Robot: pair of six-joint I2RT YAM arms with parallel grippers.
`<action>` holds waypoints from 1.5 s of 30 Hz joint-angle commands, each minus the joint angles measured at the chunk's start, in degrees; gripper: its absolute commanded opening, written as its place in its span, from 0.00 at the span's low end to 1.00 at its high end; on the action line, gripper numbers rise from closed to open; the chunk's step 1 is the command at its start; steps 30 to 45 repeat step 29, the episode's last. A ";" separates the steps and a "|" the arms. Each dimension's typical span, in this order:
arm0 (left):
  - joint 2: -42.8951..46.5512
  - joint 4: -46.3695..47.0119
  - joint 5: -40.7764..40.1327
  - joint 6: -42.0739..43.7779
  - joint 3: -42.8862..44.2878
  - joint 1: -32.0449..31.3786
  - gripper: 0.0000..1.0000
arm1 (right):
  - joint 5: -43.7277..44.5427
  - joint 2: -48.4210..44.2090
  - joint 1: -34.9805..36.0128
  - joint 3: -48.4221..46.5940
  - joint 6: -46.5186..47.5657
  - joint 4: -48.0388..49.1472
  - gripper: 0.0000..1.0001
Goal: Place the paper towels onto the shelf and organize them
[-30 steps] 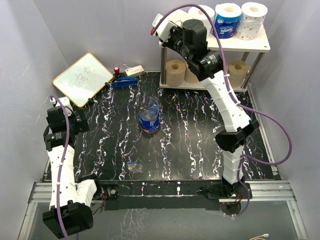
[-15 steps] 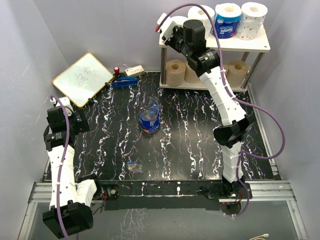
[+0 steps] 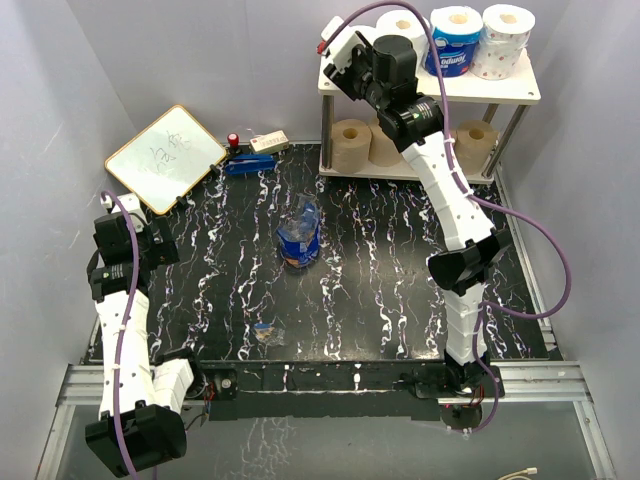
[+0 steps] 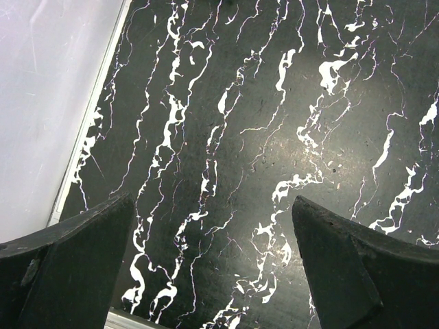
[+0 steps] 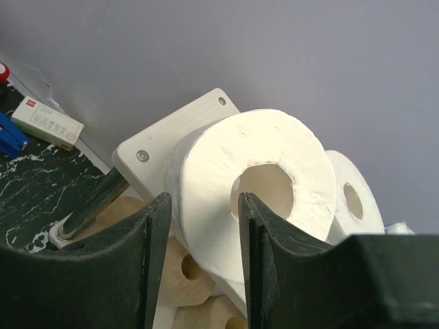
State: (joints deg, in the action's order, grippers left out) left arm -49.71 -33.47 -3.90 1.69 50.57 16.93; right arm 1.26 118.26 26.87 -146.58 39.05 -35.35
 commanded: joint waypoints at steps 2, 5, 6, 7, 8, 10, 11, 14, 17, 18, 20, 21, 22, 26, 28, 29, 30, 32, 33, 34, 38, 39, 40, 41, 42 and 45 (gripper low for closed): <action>0.96 0.17 0.54 0.15 -0.58 0.39 0.98 | -0.76 -0.69 -0.65 -3.04 -1.16 7.39 0.44; 0.89 0.21 0.57 0.13 -0.63 0.40 0.98 | -1.04 -0.58 -0.91 -3.10 -1.51 8.41 0.50; 0.93 0.22 0.58 0.14 -0.64 0.43 0.98 | -1.12 -0.50 -0.93 -3.12 -1.52 8.79 0.54; 0.87 0.26 0.58 0.11 -0.60 0.39 0.98 | -0.98 -0.36 -0.95 -3.10 -1.52 9.39 0.59; 0.88 0.30 0.59 0.10 -0.64 0.39 0.98 | -0.95 -0.27 -0.98 -3.09 -1.56 9.88 0.65; 0.85 0.31 0.56 0.11 -0.62 0.39 0.98 | -1.02 -0.58 -1.06 -2.60 -1.58 11.81 0.81; 0.91 0.30 0.58 0.15 -0.66 0.38 0.98 | -0.81 -1.02 -1.01 -1.92 -1.75 13.31 0.92; 1.06 0.26 0.52 0.15 -0.73 0.39 0.98 | 1.43 -3.74 0.70 -0.24 -1.28 18.50 0.99; 1.43 0.40 0.42 0.02 -0.90 0.52 0.98 | 6.12 -6.06 8.57 -2.24 4.18 13.13 0.99; 1.59 0.32 0.39 0.03 -0.91 0.62 0.98 | 7.15 -7.28 11.98 -1.47 5.10 8.94 0.99; 2.00 0.34 0.44 -0.02 -0.98 1.01 0.98 | 5.21 -11.05 16.93 4.91 4.00 -1.22 0.99; 2.25 0.36 0.62 -0.12 -1.06 1.30 0.98 | 2.72 -12.80 18.41 8.56 3.01 -7.32 0.99; 2.59 0.46 0.83 -0.12 -1.22 1.68 0.98 | 0.91 -14.71 19.26 14.16 1.02 -12.12 0.99; 3.81 0.98 1.93 0.03 -2.06 2.55 0.98 | 9.08 -25.84 22.20 41.98 -8.95 -3.77 0.99; 3.56 1.01 2.14 0.21 -2.22 2.75 0.98 | 7.60 -29.10 20.86 49.14 -8.49 -2.67 0.99; 3.35 0.84 2.33 0.24 -2.20 2.84 0.98 | 10.05 -30.79 20.08 52.68 -10.04 0.95 0.99; 3.35 0.84 2.33 0.24 -2.20 2.84 0.98 | 10.05 -30.79 20.08 52.68 -10.04 0.95 0.99; 3.35 0.84 2.33 0.24 -2.20 2.84 0.98 | 10.05 -30.79 20.08 52.68 -10.04 0.95 0.99; 3.35 0.84 2.33 0.24 -2.20 2.84 0.98 | 10.05 -30.79 20.08 52.68 -10.04 0.95 0.99; 3.35 0.84 2.33 0.24 -2.20 2.84 0.98 | 10.05 -30.79 20.08 52.68 -10.04 0.95 0.99; 3.35 0.84 2.33 0.24 -2.20 2.84 0.98 | 10.05 -30.79 20.08 52.68 -10.04 0.95 0.99; 3.35 0.84 2.33 0.24 -2.20 2.84 0.98 | 10.05 -30.79 20.08 52.68 -10.04 0.95 0.99; 3.35 0.84 2.33 0.24 -2.20 2.84 0.98 | 10.05 -30.79 20.08 52.68 -10.04 0.95 0.99; 3.35 0.84 2.33 0.24 -2.20 2.84 0.98 | 10.05 -30.79 20.08 52.68 -10.04 0.95 0.99; 3.35 0.84 2.33 0.24 -2.20 2.84 0.98 | 10.05 -30.79 20.08 52.68 -10.04 0.95 0.99; 3.35 0.84 2.33 0.24 -2.20 2.84 0.98 | 10.05 -30.79 20.08 52.68 -10.04 0.95 0.99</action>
